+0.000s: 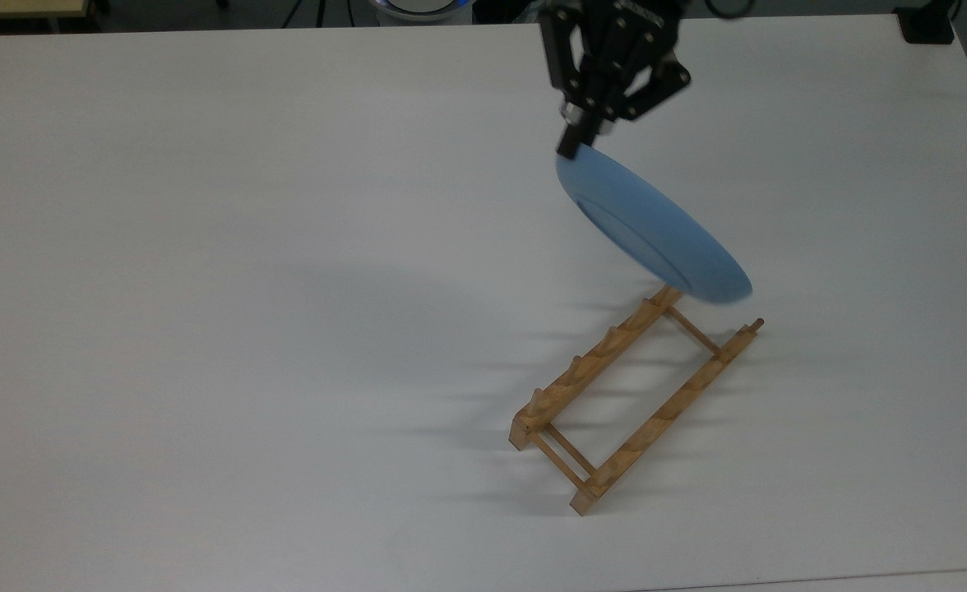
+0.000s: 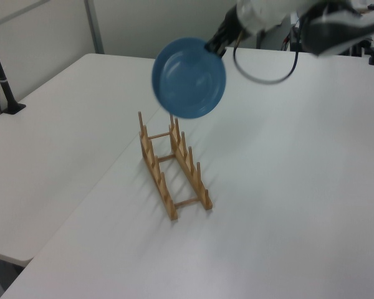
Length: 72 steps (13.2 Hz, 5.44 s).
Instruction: Place plate in plate rack
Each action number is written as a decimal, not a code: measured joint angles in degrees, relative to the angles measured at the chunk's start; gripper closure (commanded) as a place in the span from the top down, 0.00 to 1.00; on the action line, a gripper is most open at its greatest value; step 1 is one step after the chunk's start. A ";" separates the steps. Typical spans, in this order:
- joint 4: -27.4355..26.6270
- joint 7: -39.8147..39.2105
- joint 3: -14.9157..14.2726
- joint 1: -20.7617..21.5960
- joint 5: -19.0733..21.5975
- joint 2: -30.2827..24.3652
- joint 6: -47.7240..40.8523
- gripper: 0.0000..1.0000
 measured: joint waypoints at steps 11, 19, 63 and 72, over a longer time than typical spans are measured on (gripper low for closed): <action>3.05 18.90 0.00 5.13 -20.90 11.74 0.01 0.00; 3.18 22.18 -0.02 5.52 -26.43 14.33 -0.23 0.00; 0.60 25.11 -0.38 5.35 -23.79 15.54 -2.21 1.00; 3.02 23.41 -0.44 3.63 12.01 4.85 -8.84 1.00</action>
